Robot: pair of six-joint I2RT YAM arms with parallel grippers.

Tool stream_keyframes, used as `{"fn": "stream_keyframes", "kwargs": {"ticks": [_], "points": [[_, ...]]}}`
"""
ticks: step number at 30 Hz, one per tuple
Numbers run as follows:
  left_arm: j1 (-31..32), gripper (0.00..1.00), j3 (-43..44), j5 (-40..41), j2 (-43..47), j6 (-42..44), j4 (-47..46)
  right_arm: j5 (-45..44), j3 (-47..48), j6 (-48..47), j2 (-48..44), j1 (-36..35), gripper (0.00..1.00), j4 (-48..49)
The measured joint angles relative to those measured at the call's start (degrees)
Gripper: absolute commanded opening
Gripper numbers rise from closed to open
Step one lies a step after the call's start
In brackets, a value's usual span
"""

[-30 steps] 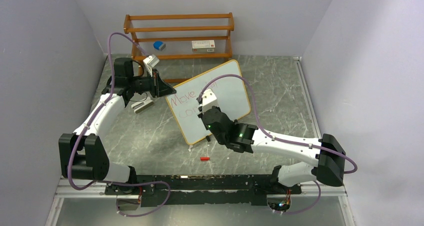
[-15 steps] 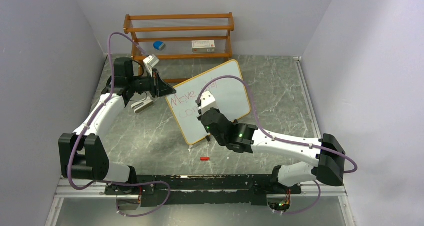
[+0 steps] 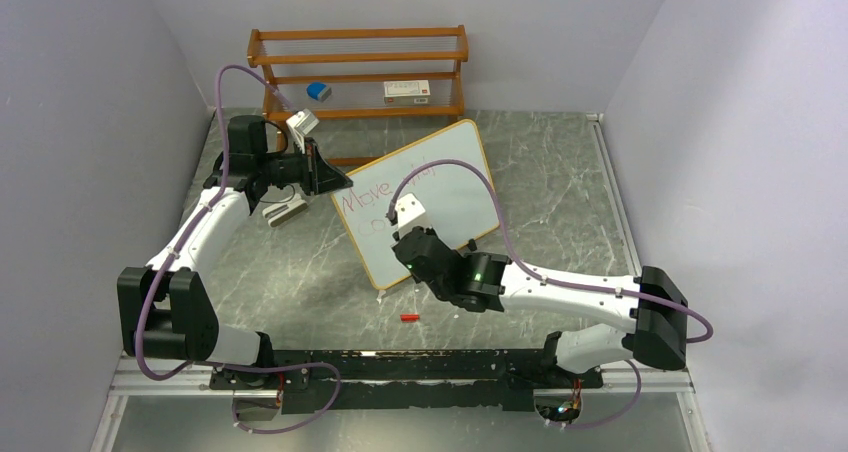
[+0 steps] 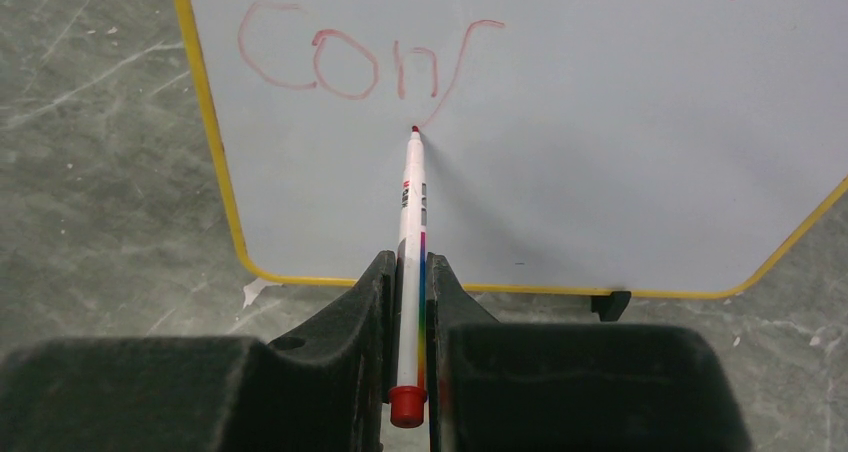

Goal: Write a sentence on the whiteboard

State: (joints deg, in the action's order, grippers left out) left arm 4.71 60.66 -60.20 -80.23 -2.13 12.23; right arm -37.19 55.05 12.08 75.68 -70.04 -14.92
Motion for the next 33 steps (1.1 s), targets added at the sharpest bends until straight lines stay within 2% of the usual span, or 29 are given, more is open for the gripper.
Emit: {"fn": "stream_keyframes", "kwargs": {"ticks": [12,33], "points": [[0.00,0.05,0.00,0.00,0.00,0.00,0.02,-3.10,-0.87,-0.76,-3.34,-0.42,0.00,3.87],[0.00,0.05,0.00,0.00,0.02,0.00,0.02,-2.23,-0.85,-2.93,-0.52,1.38,0.00,8.22]]}}
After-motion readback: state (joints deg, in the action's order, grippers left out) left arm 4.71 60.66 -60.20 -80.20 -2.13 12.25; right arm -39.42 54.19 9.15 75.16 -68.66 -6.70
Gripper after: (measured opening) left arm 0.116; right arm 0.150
